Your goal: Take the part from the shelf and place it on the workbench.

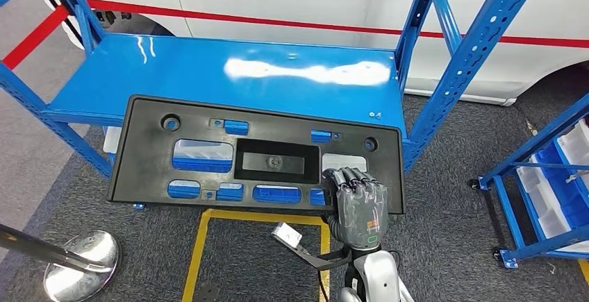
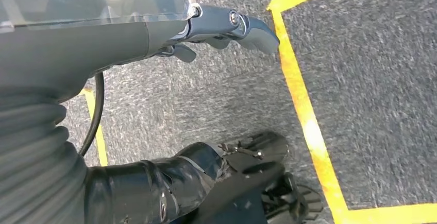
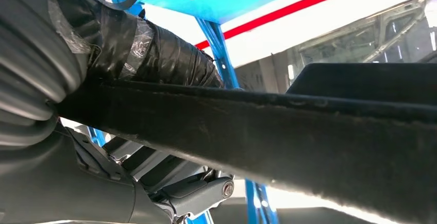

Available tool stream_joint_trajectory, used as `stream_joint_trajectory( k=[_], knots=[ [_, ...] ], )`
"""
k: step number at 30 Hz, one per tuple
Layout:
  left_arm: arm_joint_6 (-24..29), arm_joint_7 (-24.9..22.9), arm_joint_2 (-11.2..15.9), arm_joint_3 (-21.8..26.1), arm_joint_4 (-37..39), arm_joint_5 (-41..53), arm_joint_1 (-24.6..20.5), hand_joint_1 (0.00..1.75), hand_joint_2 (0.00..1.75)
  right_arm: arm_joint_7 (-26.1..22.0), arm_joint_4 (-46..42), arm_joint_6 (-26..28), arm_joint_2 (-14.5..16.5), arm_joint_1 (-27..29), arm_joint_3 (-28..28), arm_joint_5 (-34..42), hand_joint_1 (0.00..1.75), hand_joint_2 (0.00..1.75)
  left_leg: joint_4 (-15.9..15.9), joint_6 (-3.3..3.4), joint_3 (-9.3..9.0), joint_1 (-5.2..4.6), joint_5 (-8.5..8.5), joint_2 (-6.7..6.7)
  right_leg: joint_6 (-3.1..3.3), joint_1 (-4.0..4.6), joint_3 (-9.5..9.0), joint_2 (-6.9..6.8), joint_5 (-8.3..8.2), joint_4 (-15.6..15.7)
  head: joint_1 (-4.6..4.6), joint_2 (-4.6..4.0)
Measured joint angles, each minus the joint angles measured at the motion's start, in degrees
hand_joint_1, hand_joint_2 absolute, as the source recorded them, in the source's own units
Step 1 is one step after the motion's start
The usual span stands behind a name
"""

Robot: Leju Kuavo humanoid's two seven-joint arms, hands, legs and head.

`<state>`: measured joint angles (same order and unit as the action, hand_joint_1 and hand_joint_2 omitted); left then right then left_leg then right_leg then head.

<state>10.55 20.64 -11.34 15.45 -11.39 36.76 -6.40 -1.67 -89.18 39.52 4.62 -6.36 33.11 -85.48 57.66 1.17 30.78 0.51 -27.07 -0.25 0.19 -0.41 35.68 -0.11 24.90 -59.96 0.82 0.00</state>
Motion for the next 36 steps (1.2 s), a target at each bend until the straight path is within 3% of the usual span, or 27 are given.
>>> stream_joint_trajectory(
  k=[2,4,5,6,7,10,12,14,16,17,19,21,22,23,25,27,30,31,32,34,36],
  knots=[
    [0.01,0.01,-0.02,0.01,0.00,0.00,-0.10,0.00,1.75,0.01,-0.04,0.00,-0.01,0.00,0.00,0.05,1.71,1.75,-0.46,0.81,0.57,0.27,0.89,-0.18,-0.41,-0.06,1.43,0.06,3.16,-3.39,0.06,0.00],
    [0.02,0.03,-0.02,0.03,0.00,0.00,-0.14,0.00,1.75,-0.01,-0.07,0.00,-0.01,0.06,0.00,0.08,1.71,1.75,-0.42,1.18,1.54,0.16,1.51,-0.29,-0.69,-0.23,4.07,0.10,7.90,-10.60,0.08,0.00],
    [0.01,0.03,-0.02,0.04,0.00,0.01,-0.10,0.00,1.75,-0.01,-0.07,0.00,-0.02,0.12,0.00,0.09,1.71,1.75,-0.30,1.20,2.06,0.12,1.77,-0.32,-0.84,-0.29,5.02,0.09,9.37,-13.78,0.07,0.00],
    [0.01,0.03,-0.02,0.05,0.00,0.01,-0.07,0.00,1.75,-0.02,-0.07,0.00,-0.02,0.18,0.00,0.10,1.71,1.75,-0.12,1.16,2.56,0.09,2.00,-0.33,-0.94,-0.34,5.12,0.09,9.73,-15.29,0.07,0.00],
    [0.01,0.03,-0.02,0.06,0.00,0.02,-0.05,0.00,1.75,-0.02,-0.07,0.00,-0.03,0.23,0.00,0.12,1.71,1.75,0.13,1.10,3.03,0.09,2.17,-0.33,-0.97,-0.38,4.09,0.08,9.04,-14.62,0.07,0.00],
    [-0.01,0.03,-0.04,0.08,0.00,0.02,-0.06,0.00,1.75,-0.02,-0.11,0.00,-0.03,0.22,0.00,0.16,1.71,1.75,1.03,0.70,4.03,0.04,2.44,-0.28,-0.55,-0.31,-3.01,0.06,5.29,-3.82,0.06,0.00],
    [-0.02,0.03,-0.04,0.10,0.00,0.01,-0.08,0.00,1.75,-0.02,-0.14,0.01,-0.03,0.22,-0.01,0.17,1.71,1.75,1.34,0.07,4.33,-0.04,2.76,-0.26,-0.09,0.02,-4.97,0.12,4.59,-0.10,0.07,0.00],
    [-0.02,0.03,-0.04,0.13,0.00,0.01,-0.10,0.00,1.75,-0.02,-0.17,0.01,-0.03,0.22,-0.02,0.19,1.71,1.75,1.30,-0.75,4.50,-0.07,3.26,-0.23,0.48,0.16,-4.60,0.20,4.07,0.08,0.06,0.00],
    [-0.02,0.03,-0.03,0.16,0.00,0.03,-0.06,0.00,1.75,-0.02,-0.17,0.01,0.00,0.20,-0.03,0.27,1.71,1.75,2.35,-1.49,5.17,0.06,2.18,-0.09,1.40,-0.09,-4.18,0.13,3.36,0.49,0.04,0.00],
    [-0.02,0.03,-0.02,0.17,0.00,0.04,-0.03,0.00,1.75,-0.02,-0.16,0.01,0.03,0.19,-0.03,0.34,1.71,1.75,4.29,-1.81,5.96,0.15,0.46,-0.03,1.85,-0.23,-3.83,0.07,2.90,0.68,0.03,0.00],
    [-0.02,0.03,-0.02,0.19,0.00,0.06,-0.02,0.00,1.75,-0.02,-0.16,0.01,0.09,0.19,-0.04,0.46,1.71,1.75,11.10,-2.35,8.42,0.30,-4.23,0.00,2.33,-0.23,-2.82,-0.02,2.11,0.68,-0.01,0.00],
    [-0.02,0.03,-0.02,0.22,0.00,0.07,0.03,0.00,1.75,-0.03,-0.14,0.02,0.10,0.27,-0.04,0.55,1.71,1.75,16.70,-2.67,9.89,0.34,-6.66,-0.01,2.33,-0.17,-1.71,-0.05,1.37,0.56,-0.01,0.00],
    [-0.02,0.03,-0.02,0.23,0.00,0.07,0.05,0.00,1.75,-0.04,-0.14,0.02,0.10,0.32,-0.04,0.59,1.71,1.75,16.67,-2.70,9.16,0.34,-6.30,-0.01,2.26,-0.16,-1.21,-0.04,1.04,0.49,-0.01,0.00],
    [-0.02,0.03,-0.02,0.24,0.00,0.07,0.05,0.00,1.75,-0.04,-0.13,0.02,0.10,0.35,-0.04,0.61,1.71,1.75,14.27,-2.63,7.21,0.34,-5.04,-0.01,2.14,-0.16,-0.82,-0.03,0.74,0.43,-0.01,0.00],
    [-0.02,0.03,0.00,0.27,0.00,0.11,-0.05,0.00,1.75,-0.05,-0.14,0.01,0.10,0.36,-0.05,0.63,1.71,1.75,5.79,-2.16,1.56,0.24,-2.53,0.04,1.78,-0.10,-0.31,-0.01,0.25,0.31,-0.01,0.00],
    [-0.02,0.03,0.02,0.36,0.00,0.16,-0.13,0.00,1.75,-0.11,-0.15,0.01,0.10,0.35,-0.09,0.63,1.71,1.75,0.67,-1.48,-1.36,-0.07,-1.52,0.11,1.16,-0.03,-0.11,0.00,-0.27,0.34,-0.01,0.00],
    [-0.04,-0.01,0.01,0.49,0.00,0.24,-0.12,0.00,1.75,-0.33,-0.15,0.01,0.11,0.35,-0.13,0.63,1.71,1.75,-0.41,-0.45,-1.00,-0.14,-0.85,0.02,0.03,-0.01,0.08,0.02,-0.96,0.50,0.01,0.00],
    [-0.04,-0.03,-0.01,0.50,0.00,0.27,-0.14,0.00,1.75,-0.41,-0.15,0.01,0.11,0.36,-0.16,0.63,1.71,1.75,-0.67,0.01,-0.85,0.00,-0.38,-0.08,-0.27,0.00,0.44,0.05,-0.35,-0.08,0.04,0.00],
    [-0.04,-0.03,-0.03,0.51,0.00,0.30,-0.18,0.00,1.75,-0.49,-0.15,0.01,0.10,0.36,-0.21,0.63,1.71,1.75,-0.95,0.47,-0.62,0.15,0.18,-0.19,-0.48,0.02,1.15,0.09,1.10,-1.70,0.05,0.00],
    [-0.04,-0.04,-0.04,0.52,0.00,0.33,-0.19,0.00,1.75,-0.57,-0.15,0.02,0.10,0.39,-0.28,0.64,1.71,1.75,-1.00,1.00,0.28,0.20,1.05,-0.30,-0.75,-0.01,3.71,0.13,5.68,-8.21,0.09,0.00],
    [-0.04,-0.05,-0.04,0.52,0.00,0.33,-0.11,0.00,1.75,-0.62,-0.14,0.02,0.09,0.51,-0.28,0.65,1.71,1.75,-0.62,1.03,1.42,0.12,1.63,-0.33,-0.98,-0.09,5.68,0.13,8.68,-14.45,0.09,0.00]
  ],
)
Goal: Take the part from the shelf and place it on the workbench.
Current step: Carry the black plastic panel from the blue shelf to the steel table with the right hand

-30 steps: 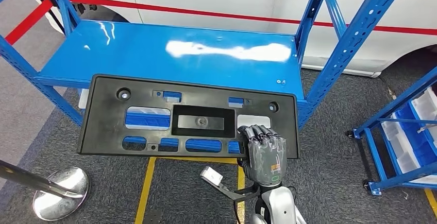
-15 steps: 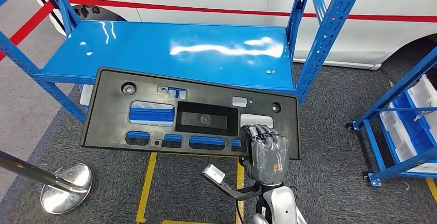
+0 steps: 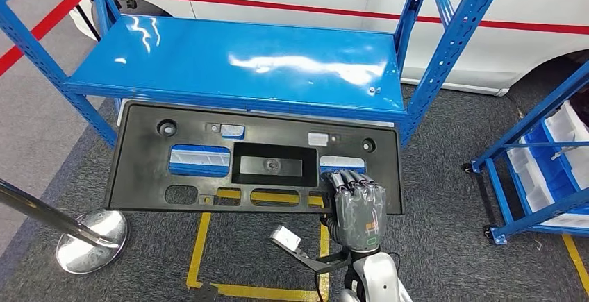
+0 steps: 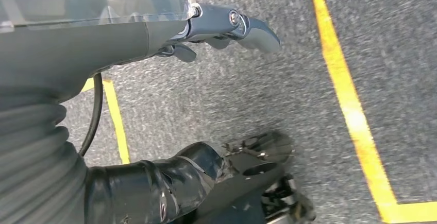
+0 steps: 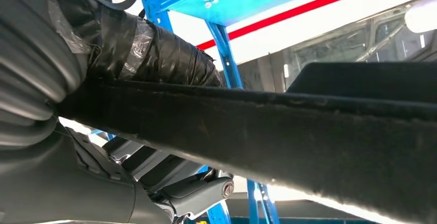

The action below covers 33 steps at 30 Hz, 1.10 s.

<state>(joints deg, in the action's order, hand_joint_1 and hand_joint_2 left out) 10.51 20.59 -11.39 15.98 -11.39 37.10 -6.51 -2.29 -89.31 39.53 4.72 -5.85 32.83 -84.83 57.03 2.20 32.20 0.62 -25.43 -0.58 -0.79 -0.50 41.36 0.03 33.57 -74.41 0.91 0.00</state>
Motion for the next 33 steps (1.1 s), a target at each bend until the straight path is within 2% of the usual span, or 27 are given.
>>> stream_joint_trajectory(
  k=[1,2,4,5,6,9,10,11,12,14,15,16,17,20,21,22,24,25,26,27,29,30,31,33],
  knots=[
    [0.00,-0.02,0.00,0.00,0.00,0.02,0.04,0.00,1.75,-0.02,0.01,0.00,-0.01,0.05,-0.01,0.01,1.71,1.75,0.26,-0.05,0.53,-0.02,0.22,-0.01,-0.05,-0.06,-0.33,-0.01,-0.01,-0.56,-0.01,0.00],
    [0.00,-0.04,-0.01,0.00,0.00,0.06,0.05,0.00,1.75,-0.01,0.01,0.00,-0.01,0.06,-0.01,0.05,1.71,1.75,0.59,-0.11,1.01,-0.02,0.38,0.00,-0.03,-0.13,-1.91,-0.02,-1.05,1.35,0.00,0.00],
    [-0.02,-0.14,-0.02,0.00,0.00,0.20,0.02,0.00,1.75,-0.02,0.01,0.01,-0.01,-0.03,-0.02,0.13,1.71,1.75,1.37,-0.34,1.82,-0.06,0.57,0.03,0.25,-0.19,-6.91,-0.04,-3.66,9.15,-0.02,0.00],
    [-0.04,-0.18,-0.02,0.00,0.00,0.27,0.00,0.00,1.75,-0.04,-0.01,0.01,-0.01,-0.08,-0.02,0.15,1.71,1.75,1.73,-0.56,2.15,-0.14,0.66,0.05,0.45,-0.10,-8.62,-0.02,-4.57,12.31,-0.01,0.00],
    [-0.08,-0.20,-0.02,0.00,0.00,0.31,-0.04,0.00,1.75,-0.06,-0.03,0.02,0.00,-0.12,-0.02,0.15,1.71,1.75,1.94,-0.87,2.42,-0.21,0.82,0.05,0.66,0.02,-9.41,0.02,-4.98,14.06,-0.04,0.00],
    [-0.18,-0.19,-0.08,0.02,0.00,0.35,-0.10,0.00,1.75,-0.09,-0.06,0.03,0.01,-0.14,-0.04,0.19,1.71,1.75,1.99,-2.04,2.84,-0.25,1.37,0.06,1.53,0.13,-8.84,0.06,-5.86,14.47,-0.06,0.00],
    [-0.20,-0.18,-0.10,0.02,0.00,0.36,-0.08,0.00,1.75,-0.09,-0.06,0.03,0.02,-0.15,-0.04,0.23,1.71,1.75,2.44,-2.41,3.13,-0.18,0.83,0.11,1.97,0.01,-8.62,0.00,-6.30,14.66,-0.05,0.00],
    [-0.21,-0.18,-0.11,0.02,0.00,0.37,-0.08,0.00,1.75,-0.09,-0.07,0.03,0.03,-0.17,-0.04,0.28,1.71,1.75,3.81,-2.75,3.73,-0.09,-0.53,0.17,2.43,-0.14,-8.28,-0.09,-6.82,14.88,-0.07,0.00],
    [-0.21,-0.18,-0.11,0.02,0.00,0.38,-0.08,0.00,1.75,-0.09,-0.08,0.03,0.04,-0.20,-0.04,0.33,1.71,1.75,6.30,-3.05,4.70,0.03,-2.65,0.21,2.78,-0.25,-7.80,-0.17,-7.37,15.04,-0.07,0.00],
    [-0.25,-0.21,-0.11,0.02,0.00,0.44,-0.07,0.00,1.75,-0.11,-0.10,0.02,0.07,-0.21,-0.04,0.37,1.71,1.75,13.57,-3.55,7.14,0.14,-7.55,0.24,3.06,-0.20,-6.46,-0.22,-8.38,14.99,-0.08,0.00],
    [-0.28,-0.24,-0.11,0.02,0.00,0.48,-0.05,0.00,1.75,-0.13,-0.09,0.02,0.07,-0.20,-0.04,0.37,1.71,1.75,16.51,-3.71,7.84,0.17,-9.09,0.24,3.03,-0.17,-5.75,-0.22,-8.88,14.94,-0.08,0.00],
    [-0.31,-0.27,-0.11,0.02,0.00,0.54,-0.04,0.00,1.75,-0.16,-0.09,0.02,0.07,-0.19,-0.04,0.39,1.71,1.75,17.57,-3.79,7.52,0.17,-9.60,0.24,2.96,-0.16,-5.03,-0.23,-9.39,14.88,-0.08,0.00],
    [-0.33,-0.30,-0.11,0.02,0.00,0.60,-0.05,0.00,1.75,-0.24,-0.09,0.02,0.07,-0.18,-0.04,0.45,1.71,1.75,16.31,-3.78,6.02,0.17,-9.08,0.24,2.85,-0.16,-4.35,-0.22,-9.87,14.81,-0.08,0.00],
    [-0.33,-0.31,-0.10,0.02,-0.01,0.69,-0.29,0.00,1.75,-0.52,-0.20,0.03,0.14,-0.18,-0.06,0.89,1.71,1.75,4.32,-3.25,-2.17,0.03,-5.88,0.31,2.20,-0.09,-2.99,-0.19,-11.21,14.64,-0.09,0.00],
    [-0.32,-0.28,-0.11,0.02,-0.02,0.69,-0.40,0.00,1.75,-0.63,-0.26,0.03,0.21,-0.20,-0.08,1.03,1.71,1.75,1.70,-2.93,-3.71,-0.11,-5.29,0.39,1.87,-0.04,-2.82,-0.20,-11.63,14.65,-0.08,0.00],
    [-0.33,-0.27,-0.12,0.04,-0.02,0.69,-0.48,0.00,1.75,-0.79,-0.32,0.03,0.28,-0.22,-0.10,1.17,1.71,1.75,0.53,-2.54,-4.22,-0.28,-5.04,0.46,1.50,-0.01,-2.75,-0.22,-12.08,14.73,-0.08,0.00],
    [-0.34,-0.26,-0.14,0.16,-0.02,0.69,-0.45,0.00,1.75,-1.18,-0.54,0.03,0.39,-0.22,-0.14,1.42,1.71,1.75,0.56,-1.72,-3.65,-0.40,-3.95,0.47,0.75,0.00,-2.68,-0.18,-13.04,15.11,-0.05,0.00],
    [-0.35,-0.28,-0.17,0.25,-0.02,0.69,-0.44,0.00,1.75,-1.36,-0.65,0.03,0.42,-0.19,-0.20,1.54,1.71,1.75,0.41,-1.28,-3.35,-0.32,-3.32,0.33,0.42,-0.04,-2.45,-0.11,-12.91,15.01,-0.05,0.00],
    [-0.34,-0.29,-0.21,0.32,-0.02,0.69,-0.46,0.00,1.75,-1.51,-0.78,0.03,0.43,-0.13,-0.30,1.67,1.71,1.75,0.21,-0.79,-2.92,-0.20,-2.60,0.18,0.19,-0.09,-1.99,-0.03,-11.68,14.13,-0.02,0.00],
    [-0.33,-0.30,-0.25,0.39,-0.02,0.69,-0.51,0.00,1.75,-1.70,-0.86,0.03,0.43,-0.10,-0.41,1.87,1.71,1.75,0.04,-0.37,-2.32,-0.08,-1.87,0.04,0.03,-0.12,-1.23,0.04,-9.42,12.17,0.00,0.00],
    [-0.31,-0.27,-0.28,0.50,-0.02,0.69,-0.54,0.00,1.75,-2.42,-0.96,0.03,0.45,0.04,-0.68,2.56,1.71,1.75,0.06,0.12,-0.80,-0.12,-0.78,-0.05,-0.16,-0.24,0.67,0.05,-3.52,5.38,0.02,0.00],
    [-0.28,-0.24,-0.28,0.55,-0.02,0.70,-0.48,0.00,1.75,-2.88,-0.97,0.03,0.46,0.17,-0.82,2.93,1.71,1.75,0.10,0.13,0.00,-0.16,-0.29,-0.06,-0.27,-0.25,1.34,0.04,-1.79,1.83,0.01,0.00],
    [-0.25,-0.18,-0.28,0.59,-0.02,0.70,-0.42,0.00,1.75,-3.27,-0.98,0.03,0.48,0.34,-0.96,3.23,1.71,1.75,0.15,0.07,0.79,-0.19,0.17,-0.07,-0.32,-0.25,1.37,0.03,-1.47,-0.56,0.00,0.00],
    [-0.14,-0.05,-0.28,0.64,-0.02,0.71,-0.34,0.00,1.75,-3.66,-0.98,0.03,0.49,0.61,-1.14,3.50,1.71,1.75,0.27,-0.10,1.90,-0.23,0.91,-0.09,-0.29,-0.25,0.11,0.01,-3.11,-1.58,-0.01,0.00]
  ],
)
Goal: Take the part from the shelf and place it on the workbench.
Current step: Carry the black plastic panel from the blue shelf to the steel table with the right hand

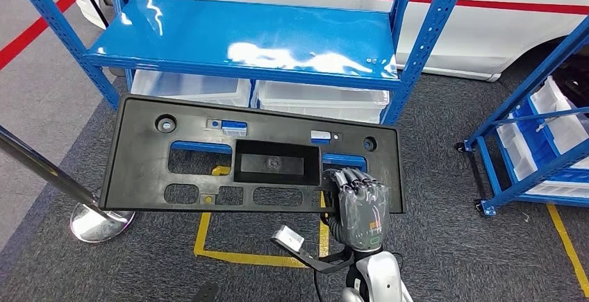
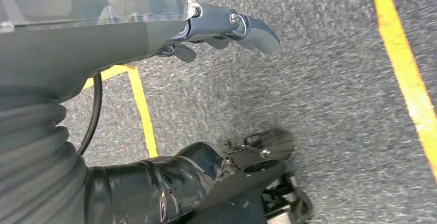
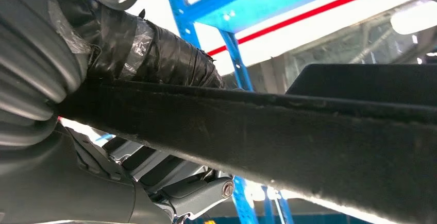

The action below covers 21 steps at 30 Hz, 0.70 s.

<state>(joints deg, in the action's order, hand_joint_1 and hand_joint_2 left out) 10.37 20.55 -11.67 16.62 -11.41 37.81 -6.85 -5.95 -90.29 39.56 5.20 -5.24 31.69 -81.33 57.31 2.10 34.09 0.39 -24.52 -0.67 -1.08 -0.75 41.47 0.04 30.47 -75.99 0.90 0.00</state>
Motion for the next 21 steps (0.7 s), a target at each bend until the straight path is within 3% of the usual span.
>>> stream_joint_trajectory(
  k=[2,6,8,10,11,13,15,16,17,18,19,21],
  knots=[
    [0.05,0.04,0.00,0.02,0.00,0.01,0.00,0.00,1.75,-0.06,0.00,0.00,0.00,0.08,-0.04,0.07,1.71,1.75,0.06,-0.08,0.34,-0.01,0.22,0.00,0.06,0.00,-0.99,0.00,-1.10,0.80,0.00,0.00],
    [0.10,0.04,0.00,0.02,0.00,0.02,0.00,0.00,1.75,-0.06,0.01,0.00,0.00,0.09,-0.06,0.11,1.71,1.75,0.10,-0.11,0.45,-0.02,0.30,0.00,0.11,0.01,-1.62,0.00,-1.50,1.58,0.02,0.00],
    [0.31,0.04,-0.02,0.02,0.00,0.10,0.00,0.00,1.75,-0.18,0.02,0.00,0.00,0.12,-0.10,0.58,1.71,1.75,0.34,-0.28,0.86,-0.04,0.57,0.02,0.53,0.08,-5.56,-0.02,-2.40,6.89,0.03,0.00],
    [0.59,0.04,-0.10,0.07,0.00,0.20,0.02,0.00,1.75,-0.51,0.03,0.00,0.00,0.17,-0.13,1.86,1.71,1.75,0.71,-0.83,1.33,-0.11,1.05,0.03,1.15,0.42,-10.67,-0.05,-1.65,14.53,0.02,0.00],
    [0.69,0.04,-0.15,0.11,0.00,0.22,0.03,0.00,1.75,-0.65,0.03,0.00,0.00,0.20,-0.13,2.49,1.71,1.75,0.77,-1.23,1.42,-0.10,1.33,0.02,1.40,0.62,-11.84,-0.06,-0.98,16.61,0.01,0.00],
    [0.85,0.04,-0.18,0.26,0.00,0.25,0.12,0.00,1.75,-0.77,0.04,0.00,0.06,0.32,-0.14,3.40,1.71,1.75,5.27,-2.63,3.35,0.11,-1.65,0.15,2.41,0.49,-11.73,-0.23,-1.37,17.98,-0.04,0.00],
    [0.94,0.04,-0.17,0.35,0.00,0.25,0.30,0.00,1.75,-0.83,0.10,-0.01,0.13,0.46,-0.15,3.68,1.71,1.75,13.62,-3.73,6.57,0.34,-6.53,0.29,3.22,0.16,-10.99,-0.40,-2.38,18.28,-0.09,0.00],
    [0.97,0.04,-0.17,0.38,0.00,0.25,0.38,0.00,1.75,-0.92,0.14,-0.01,0.13,0.57,-0.16,3.80,1.71,1.75,16.12,-3.91,7.31,0.40,-7.33,0.29,3.19,0.17,-10.74,-0.41,-2.51,18.20,-0.09,0.00],
    [1.00,0.04,-0.17,0.42,0.00,0.28,0.46,0.00,1.75,-1.10,0.19,-0.01,0.13,0.70,-0.19,3.99,1.71,1.75,16.62,-4.03,7.06,0.44,-7.00,0.29,3.14,0.16,-10.55,-0.40,-2.59,18.10,-0.10,0.00],
    [1.03,0.04,-0.16,0.49,0.00,0.36,0.51,0.00,1.75,-1.38,0.21,-0.01,0.14,0.84,-0.24,4.32,1.71,1.75,14.83,-4.03,5.69,0.48,-5.67,0.29,3.08,0.15,-10.47,-0.38,-2.61,17.97,-0.10,0.00],
    [1.05,0.04,-0.15,0.60,0.00,0.46,0.53,0.00,1.75,-1.69,0.22,0.00,0.16,0.95,-0.29,4.71,1.71,1.75,11.21,-3.93,3.45,0.50,-3.82,0.29,2.99,0.14,-10.45,-0.36,-2.57,17.81,-0.10,0.00],
    [1.09,0.02,-0.12,0.88,0.00,0.67,0.51,0.00,1.75,-2.36,0.21,0.00,0.27,1.09,-0.44,5.62,1.71,1.75,3.92,-3.39,-0.89,0.32,-1.78,0.40,2.60,0.23,-10.26,-0.31,-2.50,17.52,-0.10,0.00]
  ],
)
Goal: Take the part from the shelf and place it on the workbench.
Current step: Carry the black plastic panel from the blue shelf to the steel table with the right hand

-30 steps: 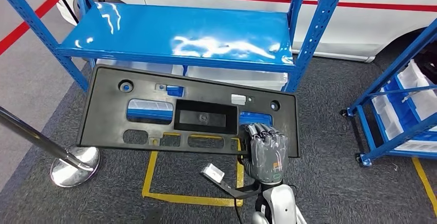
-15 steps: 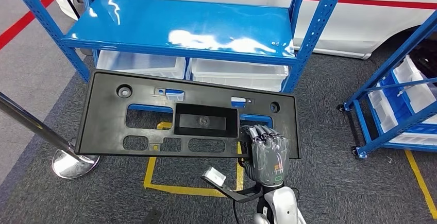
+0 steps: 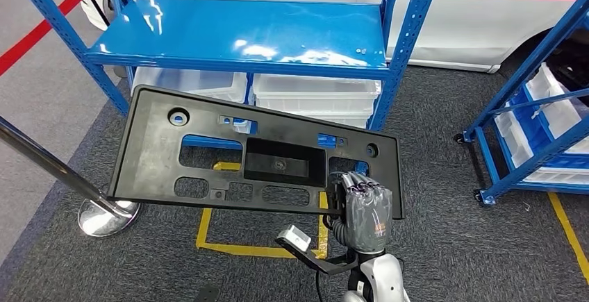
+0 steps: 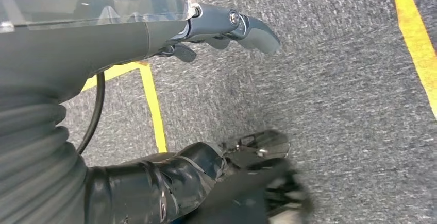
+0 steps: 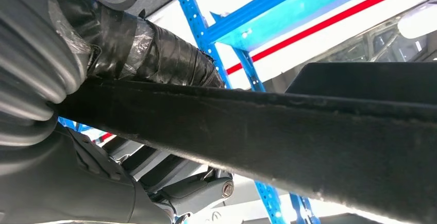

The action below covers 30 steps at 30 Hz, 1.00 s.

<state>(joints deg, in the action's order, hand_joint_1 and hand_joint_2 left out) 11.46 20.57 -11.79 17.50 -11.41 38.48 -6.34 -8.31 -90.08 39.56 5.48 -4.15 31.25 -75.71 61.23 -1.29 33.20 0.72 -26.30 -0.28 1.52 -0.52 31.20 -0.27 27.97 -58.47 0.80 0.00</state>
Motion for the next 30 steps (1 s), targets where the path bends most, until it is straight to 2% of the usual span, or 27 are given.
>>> stream_joint_trajectory(
  k=[1,2,4,6,7,9,10,11,12,14,15,16,17,19,21,22,24,25,26,27,28,30],
  knots=[
    [0.02,-0.01,0.01,0.17,0.00,0.07,0.00,0.00,1.75,-0.30,-0.01,0.00,0.08,0.08,-0.07,0.37,1.71,1.75,-2.12,0.32,-1.10,-0.14,0.21,0.04,-0.28,0.06,0.16,0.03,-0.04,-0.11,0.01,0.00],
    [0.03,-0.02,0.01,0.34,0.00,0.11,0.03,0.00,1.75,-0.62,-0.02,0.00,0.15,0.20,-0.16,0.68,1.71,1.75,-2.93,0.63,-1.44,-0.29,-0.05,0.08,-0.57,0.11,0.32,0.06,-0.14,-0.13,0.01,0.00],
    [0.07,-0.04,0.01,0.55,0.00,0.16,0.09,0.00,1.75,-1.16,-0.05,0.00,0.24,0.49,-0.38,1.09,1.71,1.75,-3.54,1.32,-1.33,-0.20,0.18,0.02,-1.20,0.16,0.42,0.09,-0.21,-0.12,0.01,0.00],
    [0.10,-0.06,-0.02,0.60,0.00,0.17,0.05,0.00,1.75,-1.50,-0.14,0.00,0.28,0.71,-0.73,1.44,1.71,1.75,-4.15,2.22,-1.36,0.11,0.57,-0.05,-1.71,0.19,1.32,0.15,1.23,-1.94,0.04,0.00],
    [0.10,-0.05,-0.03,0.63,0.00,0.18,0.02,0.00,1.75,-1.67,-0.17,0.00,0.29,0.81,-0.92,1.71,1.71,1.75,-4.36,2.57,-1.34,0.25,0.73,-0.11,-1.87,0.16,2.62,0.19,2.84,-4.60,0.07,0.00],
    [0.10,-0.03,-0.03,0.72,0.00,0.27,0.04,0.00,1.75,-2.15,-0.19,0.00,0.30,1.16,-1.28,2.34,1.71,1.75,-4.33,2.86,-1.12,0.18,0.80,-0.21,-2.07,0.08,6.29,0.24,6.27,-12.09,0.09,0.00],
    [0.10,-0.02,-0.02,0.77,0.00,0.33,0.10,0.00,1.75,-2.33,-0.19,0.00,0.30,1.43,-1.46,2.62,1.71,1.75,-4.25,2.87,-1.04,0.16,0.80,-0.26,-2.16,0.02,7.78,0.24,7.06,-15.07,0.09,0.00],
    [0.10,-0.01,-0.02,0.81,0.00,0.40,0.15,0.00,1.75,-2.48,-0.19,0.00,0.30,1.69,-1.67,2.80,1.71,1.75,-4.14,2.87,-1.01,0.14,0.78,-0.30,-2.23,-0.05,8.43,0.23,6.80,-16.26,0.09,0.00],
    [0.09,0.01,-0.03,0.84,0.00,0.44,0.18,0.00,1.75,-2.55,-0.19,0.00,0.30,1.89,-1.88,2.94,1.71,1.75,-3.99,2.84,-1.00,0.15,0.71,-0.33,-2.23,-0.14,7.99,0.20,5.44,-15.19,0.10,0.00],
    [0.04,0.09,-0.05,0.87,0.00,0.50,0.21,0.00,1.75,-2.78,-0.26,0.00,0.32,2.08,-2.31,3.20,1.71,1.75,-3.55,2.64,-0.97,0.16,0.43,-0.41,-2.03,-0.23,4.88,-0.34,1.41,-8.32,0.10,0.00],
    [0.01,0.14,-0.05,0.89,0.00,0.50,0.22,0.00,1.75,-2.98,-0.34,0.00,0.37,2.12,-2.52,3.31,1.71,1.75,-3.18,2.43,-0.84,0.05,0.25,-0.46,-1.88,-0.09,3.32,-0.80,0.04,-4.76,0.10,0.00],
    [-0.02,0.19,-0.05,0.93,0.00,0.51,0.24,0.00,1.75,-3.25,-0.48,0.00,0.44,2.19,-2.71,3.41,1.71,1.75,-2.91,2.15,-0.65,-0.06,0.14,-0.53,-1.71,0.05,2.41,-1.15,-0.60,-2.50,0.07,0.00],
    [-0.03,0.22,-0.04,0.98,0.00,0.52,0.28,0.00,1.75,-3.50,-0.63,0.00,0.53,2.31,-2.92,3.51,1.71,1.75,-2.72,1.88,-0.45,-0.19,0.09,-0.66,-1.54,0.19,2.13,-1.33,-0.61,-1.51,0.05,0.00],
    [-0.05,0.25,-0.02,1.14,0.00,0.56,0.31,0.00,1.75,-3.90,-0.93,0.00,0.68,2.60,-3.37,3.64,1.71,1.75,-2.67,1.32,-0.31,-0.27,0.12,-1.09,-1.09,0.26,2.36,-0.86,-0.68,-1.34,0.01,0.00],
    [-0.05,0.28,-0.01,1.37,0.00,0.62,0.32,0.00,1.75,-4.25,-1.24,0.01,0.90,2.83,-3.91,3.67,1.71,1.75,-1.49,0.78,0.11,-0.13,-1.02,-1.14,-0.41,0.06,2.32,-0.47,-1.02,-0.97,0.01,0.00],
    [-0.04,0.28,-0.01,1.52,0.00,0.66,0.32,0.00,1.75,-4.46,-1.41,0.01,1.08,2.91,-4.16,3.67,1.71,1.75,0.60,0.50,0.97,-0.06,-2.47,-0.93,-0.09,-0.07,2.29,-0.30,-1.20,-0.79,0.00,0.00],
    [-0.03,0.28,-0.01,1.83,0.00,0.78,0.36,0.00,1.75,-4.85,-1.61,0.02,1.41,3.11,-4.62,3.69,1.71,1.75,7.63,0.06,4.05,0.05,-6.24,-0.46,0.21,-0.10,2.38,0.08,-1.35,-0.75,-0.03,0.00],
    [-0.03,0.28,-0.01,1.95,0.00,0.88,0.41,0.00,1.75,-5.05,-1.63,0.02,1.50,3.28,-4.87,3.70,1.71,1.75,11.07,-0.07,5.58,0.08,-7.50,-0.36,0.25,-0.07,2.44,0.31,-1.37,-0.78,-0.02,0.00],
    [-0.03,0.28,-0.01,2.05,0.00,0.98,0.47,0.00,1.75,-5.21,-1.65,0.02,1.54,3.49,-5.18,3.74,1.71,1.75,12.95,-0.10,6.42,0.08,-7.73,-0.33,0.26,-0.03,2.46,0.56,-1.38,-0.83,-0.02,0.00],
    [-0.03,0.28,-0.01,2.13,0.00,1.09,0.53,0.00,1.75,-5.33,-1.71,0.02,1.57,3.72,-5.50,3.79,1.71,1.75,12.67,-0.04,6.25,0.08,-6.84,-0.30,0.26,-0.01,2.47,0.85,-1.38,-0.90,-0.02,0.00],
    [-0.03,0.28,-0.01,2.19,0.00,1.16,0.57,0.00,1.75,-5.41,-1.83,0.02,1.63,3.91,-5.84,3.84,1.71,1.75,10.10,0.11,4.98,0.08,-5.01,-0.19,0.25,0.00,2.44,1.19,-1.38,-0.96,-0.02,0.00],
    [-0.03,0.30,0.02,2.32,0.00,1.19,0.60,0.00,1.75,-5.50,-2.17,0.02,1.84,4.13,-6.41,3.98,1.71,1.75,2.20,0.63,1.13,0.04,-1.45,0.81,0.14,0.05,2.42,1.85,-1.40,-1.06,-0.01,0.00]
  ],
)
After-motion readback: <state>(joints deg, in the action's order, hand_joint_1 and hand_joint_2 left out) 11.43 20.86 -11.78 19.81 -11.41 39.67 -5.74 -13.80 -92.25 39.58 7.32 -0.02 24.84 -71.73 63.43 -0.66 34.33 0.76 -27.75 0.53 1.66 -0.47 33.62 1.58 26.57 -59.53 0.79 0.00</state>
